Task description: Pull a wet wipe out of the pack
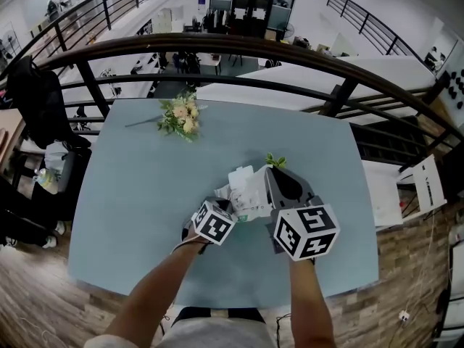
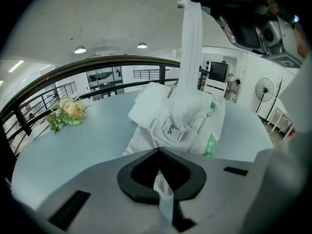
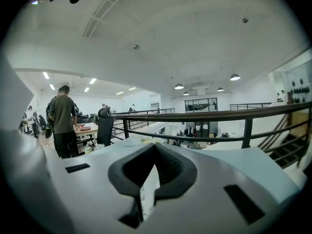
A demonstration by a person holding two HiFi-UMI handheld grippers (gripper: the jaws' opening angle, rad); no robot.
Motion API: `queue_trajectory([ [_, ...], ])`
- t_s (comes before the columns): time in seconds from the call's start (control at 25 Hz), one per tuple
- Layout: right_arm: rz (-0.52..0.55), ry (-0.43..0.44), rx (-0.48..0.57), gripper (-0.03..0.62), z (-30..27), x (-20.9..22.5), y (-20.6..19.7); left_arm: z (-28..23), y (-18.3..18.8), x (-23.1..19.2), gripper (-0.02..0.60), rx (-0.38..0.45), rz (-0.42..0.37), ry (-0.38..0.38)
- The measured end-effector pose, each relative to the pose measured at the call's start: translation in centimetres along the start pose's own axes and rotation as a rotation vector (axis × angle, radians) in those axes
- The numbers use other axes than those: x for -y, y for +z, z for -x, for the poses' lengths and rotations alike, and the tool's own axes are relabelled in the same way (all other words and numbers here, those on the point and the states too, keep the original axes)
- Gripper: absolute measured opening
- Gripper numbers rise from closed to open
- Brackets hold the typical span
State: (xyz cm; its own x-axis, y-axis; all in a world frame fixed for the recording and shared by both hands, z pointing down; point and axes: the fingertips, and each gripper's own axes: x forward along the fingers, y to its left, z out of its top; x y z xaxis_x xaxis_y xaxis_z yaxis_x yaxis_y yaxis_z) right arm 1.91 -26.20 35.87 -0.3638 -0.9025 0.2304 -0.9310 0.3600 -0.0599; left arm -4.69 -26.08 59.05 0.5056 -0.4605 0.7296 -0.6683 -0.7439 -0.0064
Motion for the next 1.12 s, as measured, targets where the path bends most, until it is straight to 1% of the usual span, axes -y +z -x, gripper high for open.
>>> queue_trajectory([
  [0.28, -0.003, -0.013, 0.003, 0.002, 0.5, 0.8, 0.3, -0.2, 0.5, 0.6, -0.006, 0.005, -0.007, -0.012],
  [0.44, -0.005, -0.024, 0.02, 0.003, 0.9, 1.2, 0.6, -0.5, 0.4, 1.0, -0.006, 0.007, -0.029, -0.001],
  [0.68, 0.033, -0.017, 0.044, 0.002, 1.0, 1.3, 2.0, -1.0, 0.1, 1.2, -0.006, -0.015, -0.044, 0.003],
  [0.8, 0.023, -0.023, 0.057, 0.003, 1.2, 1.7, 2.3, -1.1, 0.0, 1.2, -0.006, -0.018, -0.041, 0.002],
  [0.92, 0.035, -0.024, 0.094, 0.002, 1.5, 1.9, 3.8, -1.1, 0.2, 1.3, -0.006, -0.021, -0.039, -0.001],
  [1.04, 0.059, -0.019, 0.09, 0.003, 1.4, 2.1, 4.6, -0.9, 0.8, 1.2, -0.006, -0.009, -0.028, 0.007],
  [1.12, 0.055, -0.029, 0.095, 0.002, 1.7, 2.2, 4.6, -0.8, 0.8, 1.3, -0.005, -0.006, -0.019, 0.003],
])
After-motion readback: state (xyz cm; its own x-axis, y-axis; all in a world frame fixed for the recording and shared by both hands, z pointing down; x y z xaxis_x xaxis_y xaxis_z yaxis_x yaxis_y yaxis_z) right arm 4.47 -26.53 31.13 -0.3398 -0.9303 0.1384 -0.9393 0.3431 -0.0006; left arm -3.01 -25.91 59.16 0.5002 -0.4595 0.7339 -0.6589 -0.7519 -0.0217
